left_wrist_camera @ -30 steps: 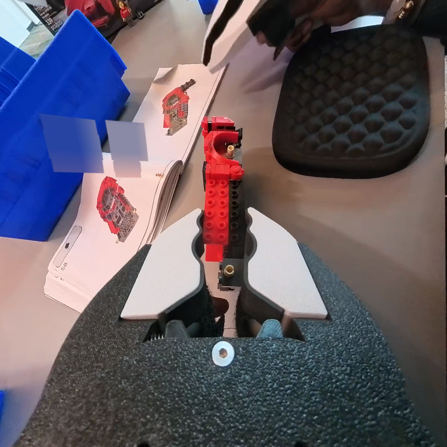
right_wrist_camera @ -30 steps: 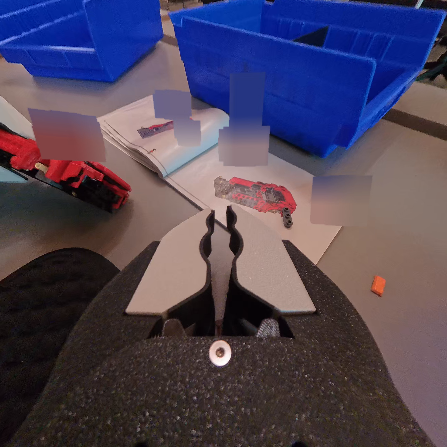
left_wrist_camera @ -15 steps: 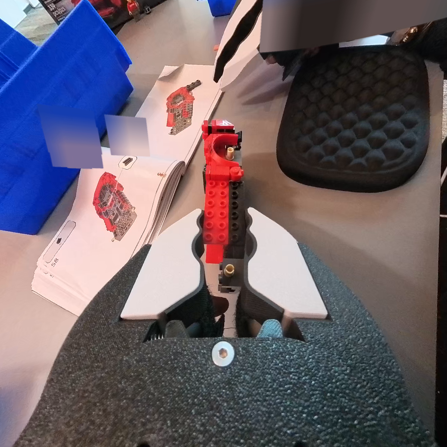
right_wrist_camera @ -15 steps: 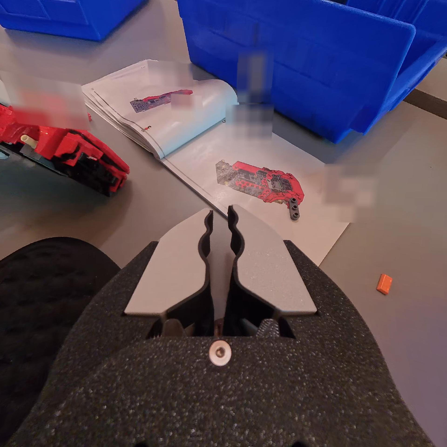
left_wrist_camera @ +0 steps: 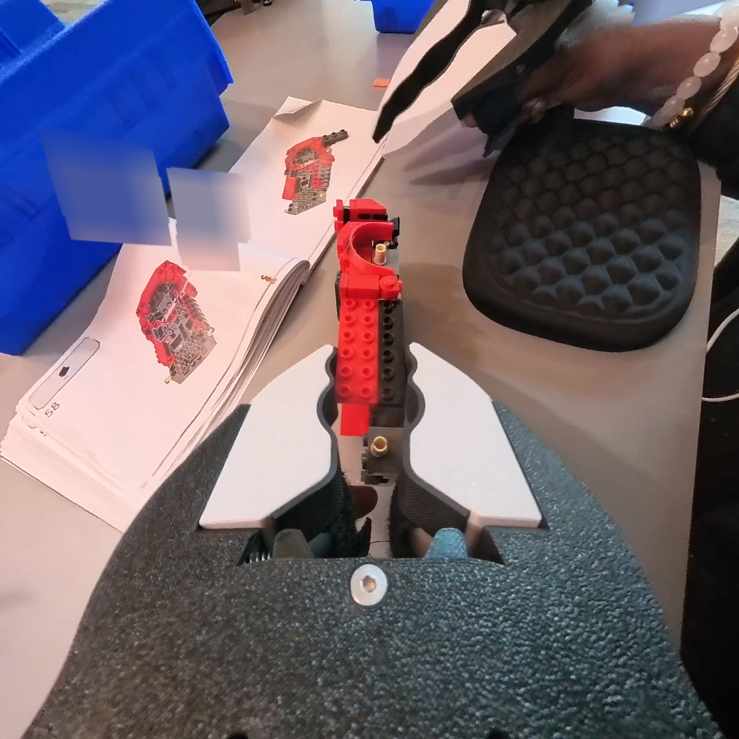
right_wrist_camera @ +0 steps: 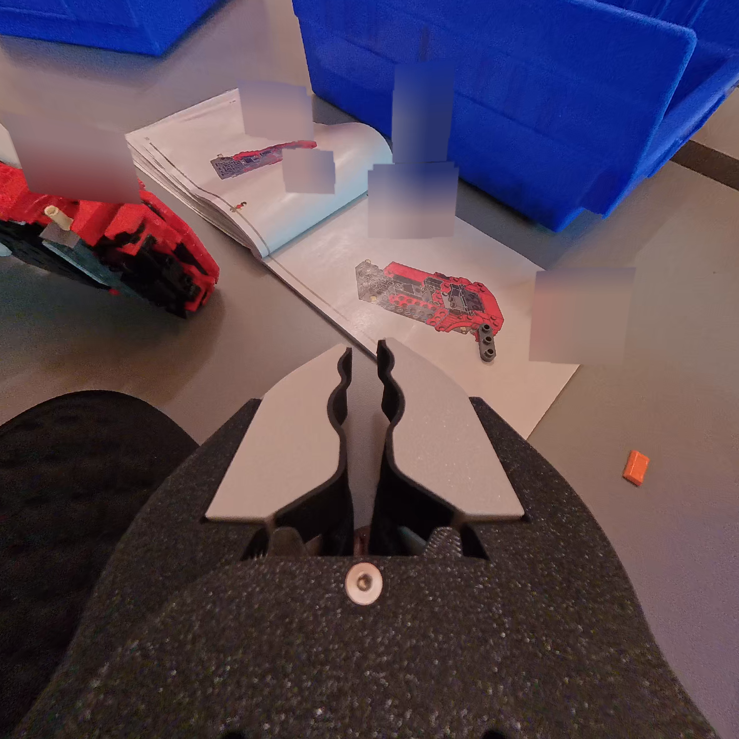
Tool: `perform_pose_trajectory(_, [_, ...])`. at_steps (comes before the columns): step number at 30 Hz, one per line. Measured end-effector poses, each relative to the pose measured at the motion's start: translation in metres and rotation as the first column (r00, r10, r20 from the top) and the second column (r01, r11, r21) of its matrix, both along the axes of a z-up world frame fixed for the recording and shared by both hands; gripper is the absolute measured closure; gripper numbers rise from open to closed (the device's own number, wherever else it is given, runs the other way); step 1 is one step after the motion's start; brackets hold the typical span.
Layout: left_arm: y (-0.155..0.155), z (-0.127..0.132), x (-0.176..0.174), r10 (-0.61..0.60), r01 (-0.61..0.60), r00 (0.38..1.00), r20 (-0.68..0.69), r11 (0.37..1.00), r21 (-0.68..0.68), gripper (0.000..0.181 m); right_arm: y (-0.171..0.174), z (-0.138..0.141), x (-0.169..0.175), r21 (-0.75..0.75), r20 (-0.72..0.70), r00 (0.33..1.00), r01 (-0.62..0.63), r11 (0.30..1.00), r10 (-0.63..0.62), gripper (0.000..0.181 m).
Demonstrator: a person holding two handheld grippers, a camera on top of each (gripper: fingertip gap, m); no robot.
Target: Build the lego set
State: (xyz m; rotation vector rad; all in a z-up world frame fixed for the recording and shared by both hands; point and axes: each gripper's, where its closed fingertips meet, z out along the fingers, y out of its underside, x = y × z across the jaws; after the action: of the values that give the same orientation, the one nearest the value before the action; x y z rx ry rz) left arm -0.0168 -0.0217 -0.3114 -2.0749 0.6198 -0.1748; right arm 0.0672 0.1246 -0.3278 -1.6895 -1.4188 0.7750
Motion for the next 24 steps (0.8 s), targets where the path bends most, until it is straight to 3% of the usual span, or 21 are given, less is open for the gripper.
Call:
perform_pose_trajectory(10, [0.003,0.001,-0.002,0.06,-0.055,0.993,0.097,0.997,-0.054,0.151,-0.001,-0.004,0.0,0.004,0.024,1.0,-0.009,1.0,0.009,0.169])
perform_pose_trajectory(14, [0.002,0.001,-0.001,0.054,-0.045,0.99,0.13,0.997,-0.068,0.151,-0.02,0.006,-0.008,-0.008,-0.034,0.983,-0.18,0.984,0.18,0.164])
perform_pose_trajectory(18, [0.0,0.001,-0.001,0.041,-0.032,0.989,0.146,0.997,-0.063,0.151,-0.05,0.043,-0.036,0.074,0.075,0.866,-0.499,0.863,0.494,0.159])
perform_pose_trajectory(21, [-0.001,0.001,0.0,0.037,-0.031,0.991,0.13,0.998,-0.05,0.152,-0.062,0.088,-0.082,0.189,0.099,0.767,-0.64,0.745,0.634,0.165])
perform_pose_trajectory(23, [-0.001,0.001,0.0,0.042,-0.037,0.991,0.126,0.998,-0.045,0.151,-0.082,0.096,-0.116,0.1,0.089,0.672,-0.74,0.665,0.735,0.17])
perform_pose_trajectory(24, [0.0,0.001,-0.001,0.047,-0.042,0.991,0.125,0.998,-0.044,0.152,-0.092,0.086,-0.132,0.008,0.114,0.627,-0.776,0.63,0.771,0.171])
